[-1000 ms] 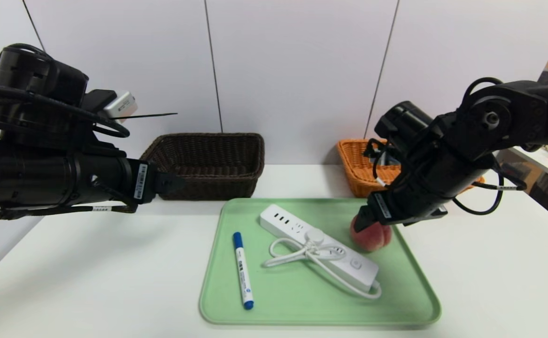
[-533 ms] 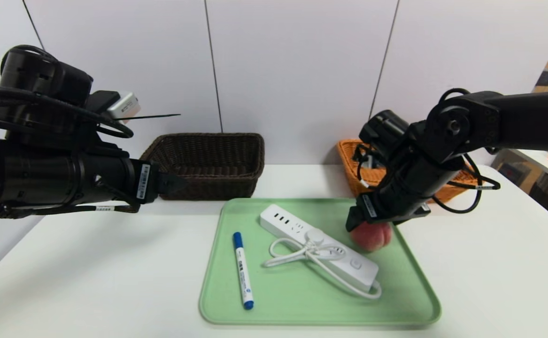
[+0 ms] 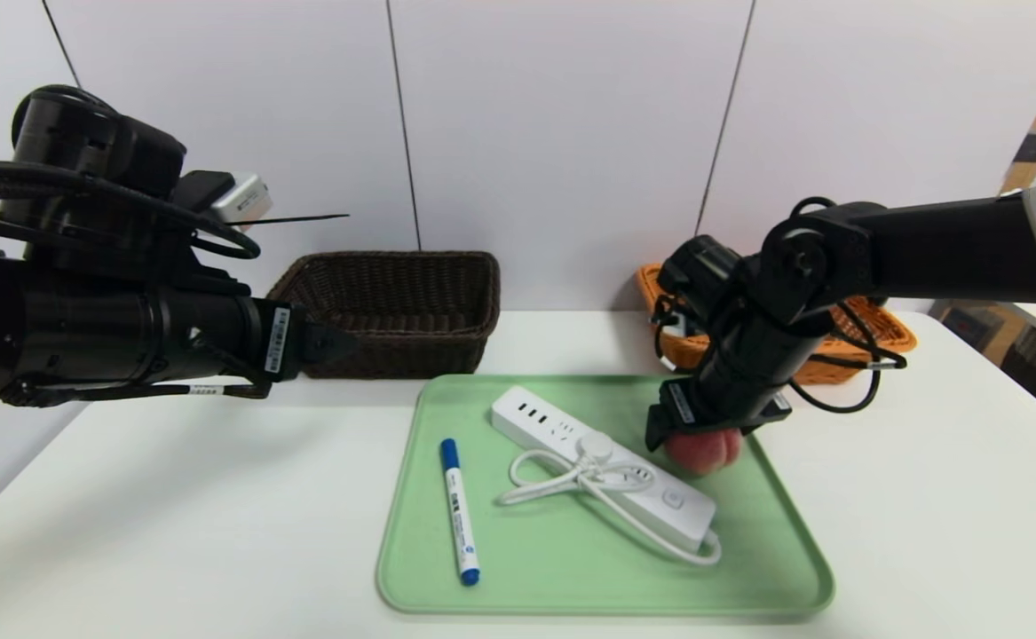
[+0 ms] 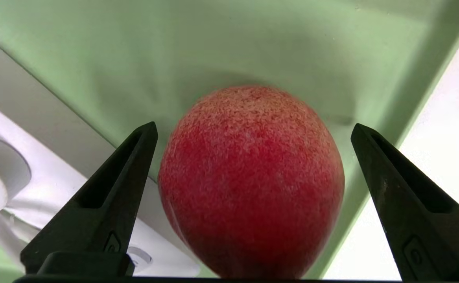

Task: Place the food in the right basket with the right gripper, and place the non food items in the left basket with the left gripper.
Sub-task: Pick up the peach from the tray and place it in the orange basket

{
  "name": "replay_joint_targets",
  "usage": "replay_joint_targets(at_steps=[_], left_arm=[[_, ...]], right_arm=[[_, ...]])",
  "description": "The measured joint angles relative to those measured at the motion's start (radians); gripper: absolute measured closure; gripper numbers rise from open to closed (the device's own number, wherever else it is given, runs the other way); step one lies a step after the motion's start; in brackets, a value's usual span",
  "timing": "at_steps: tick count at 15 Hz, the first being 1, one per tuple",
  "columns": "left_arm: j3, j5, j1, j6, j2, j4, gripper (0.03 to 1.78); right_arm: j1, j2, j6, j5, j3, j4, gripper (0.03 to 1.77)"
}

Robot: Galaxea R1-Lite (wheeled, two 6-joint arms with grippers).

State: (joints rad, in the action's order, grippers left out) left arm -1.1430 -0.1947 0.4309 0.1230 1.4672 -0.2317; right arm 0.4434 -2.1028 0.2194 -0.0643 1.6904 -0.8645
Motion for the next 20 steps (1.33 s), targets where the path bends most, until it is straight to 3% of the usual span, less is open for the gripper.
replay_joint_targets(at_steps=[1, 3, 4, 16, 20], left_arm=[[-0.001, 0.000, 0.000, 0.000, 0.003, 0.000, 0.12], [-0.004, 0.000, 0.000, 0.000, 0.008, 0.000, 0.12], [-0.005, 0.000, 0.000, 0.000, 0.011, 0.000, 0.12], [-0.006, 0.000, 0.002, 0.003, 0.013, 0.000, 0.12], [-0.007, -0.001, 0.005, 0.003, 0.009, 0.000, 0.12]], right_arm=[[-0.001, -0.003, 0.000, 0.000, 0.003, 0.000, 0.18], [-0.001, -0.007, -0.001, 0.000, 0.009, -0.002, 0.52], [-0.001, -0.008, -0.001, 0.001, 0.010, -0.002, 0.59], [0.013, 0.098, 0.002, 0.024, 0.080, -0.008, 0.63], [-0.003, 0.164, 0.020, 0.138, 0.213, 0.003, 0.63]])
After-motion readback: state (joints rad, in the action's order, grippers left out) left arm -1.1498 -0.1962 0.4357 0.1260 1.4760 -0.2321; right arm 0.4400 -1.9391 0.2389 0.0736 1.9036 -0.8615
